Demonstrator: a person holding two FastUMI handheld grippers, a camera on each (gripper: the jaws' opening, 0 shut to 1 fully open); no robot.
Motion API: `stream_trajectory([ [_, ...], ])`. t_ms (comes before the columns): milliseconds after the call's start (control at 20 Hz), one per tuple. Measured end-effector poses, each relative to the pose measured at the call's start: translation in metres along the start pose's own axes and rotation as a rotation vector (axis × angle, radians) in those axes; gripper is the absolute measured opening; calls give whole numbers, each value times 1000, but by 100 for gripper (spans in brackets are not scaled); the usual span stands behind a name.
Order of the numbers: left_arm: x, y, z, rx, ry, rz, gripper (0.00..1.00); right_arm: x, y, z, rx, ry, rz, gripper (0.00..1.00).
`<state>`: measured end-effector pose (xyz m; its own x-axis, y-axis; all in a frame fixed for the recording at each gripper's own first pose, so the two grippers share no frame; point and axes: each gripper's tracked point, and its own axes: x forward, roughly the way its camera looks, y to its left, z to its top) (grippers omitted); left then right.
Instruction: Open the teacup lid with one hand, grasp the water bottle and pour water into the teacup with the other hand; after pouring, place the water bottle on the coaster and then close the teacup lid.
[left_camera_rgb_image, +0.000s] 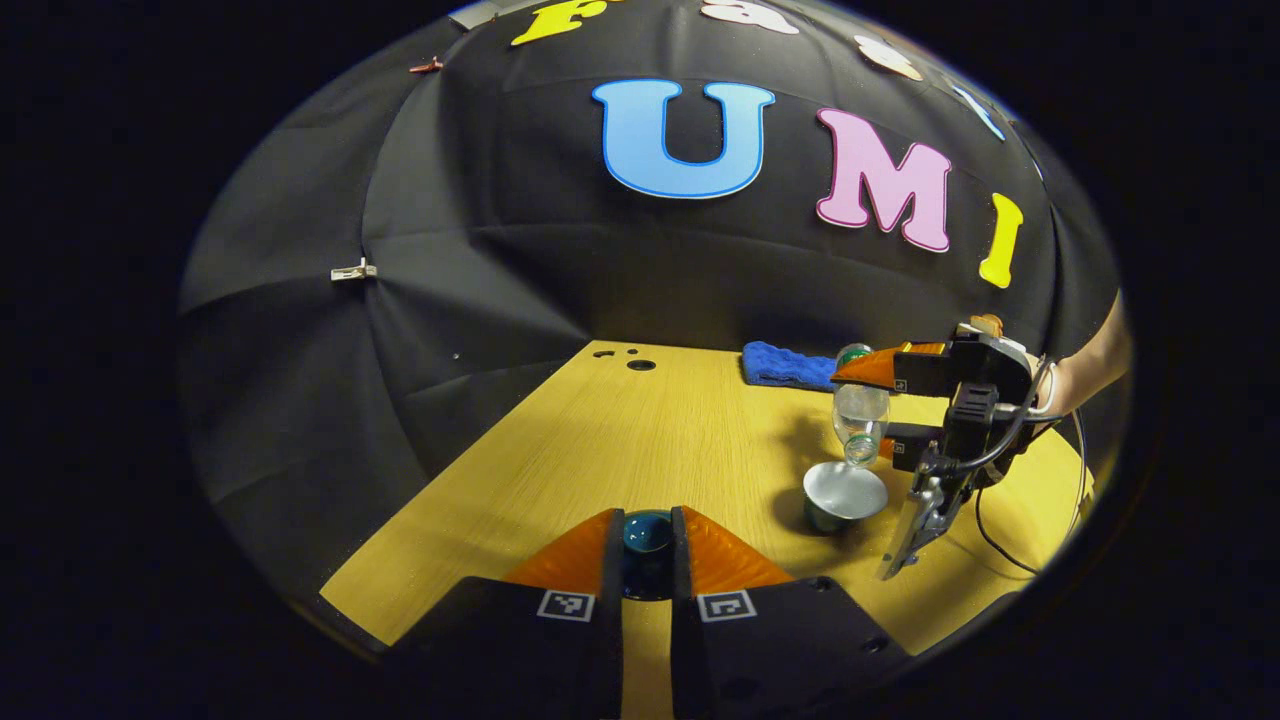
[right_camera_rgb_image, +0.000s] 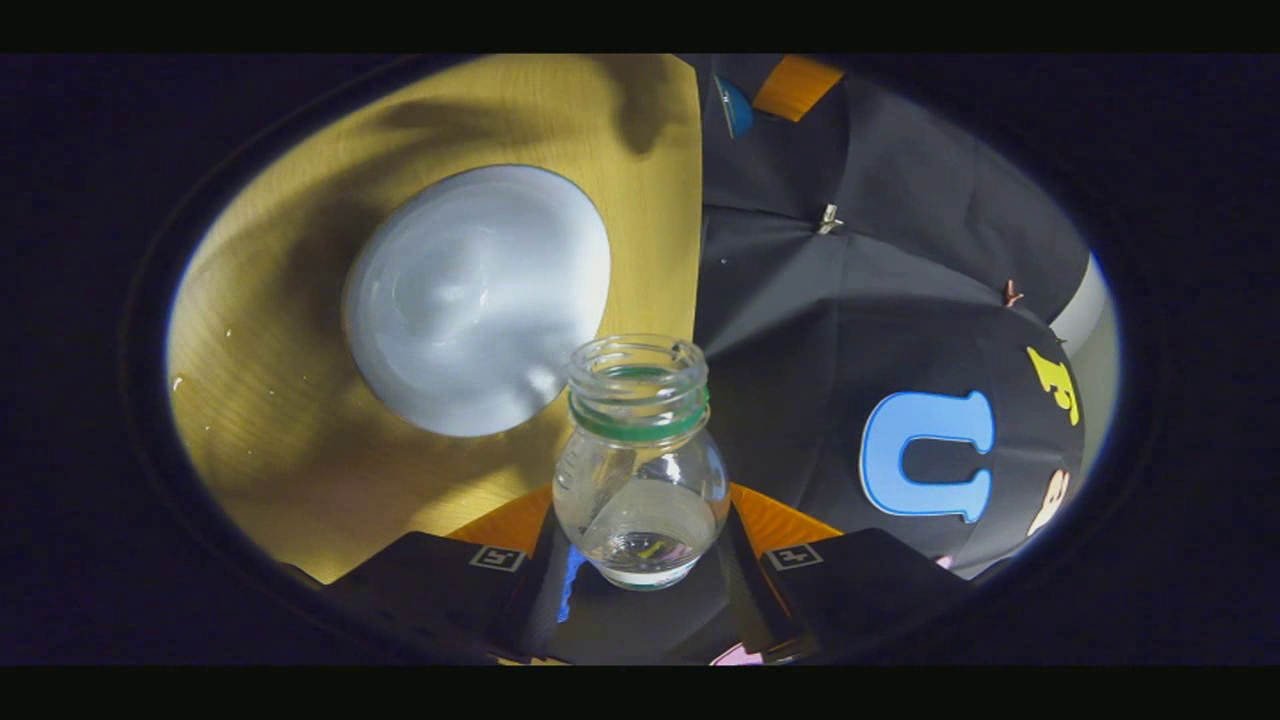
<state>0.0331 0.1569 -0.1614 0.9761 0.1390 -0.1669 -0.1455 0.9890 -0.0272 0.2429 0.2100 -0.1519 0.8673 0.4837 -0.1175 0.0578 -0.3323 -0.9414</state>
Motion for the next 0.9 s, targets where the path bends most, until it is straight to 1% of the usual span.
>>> stream_trajectory([
  [500,1,6,-2,5,3,9,23,0,8,4,-56,-30,28,71],
  [550,1,6,-3,12,6,11,19,0,8,6,-63,-32,27,71],
  [600,2,6,-5,16,6,10,23,1,8,8,-70,-35,26,71],
  [800,1,3,-5,10,3,6,23,6,7,11,-93,-44,29,71],
  [850,1,4,-6,7,4,7,19,7,7,10,-98,-43,29,71],
  [900,0,4,-6,5,4,7,23,7,6,11,-103,-44,29,71],
])
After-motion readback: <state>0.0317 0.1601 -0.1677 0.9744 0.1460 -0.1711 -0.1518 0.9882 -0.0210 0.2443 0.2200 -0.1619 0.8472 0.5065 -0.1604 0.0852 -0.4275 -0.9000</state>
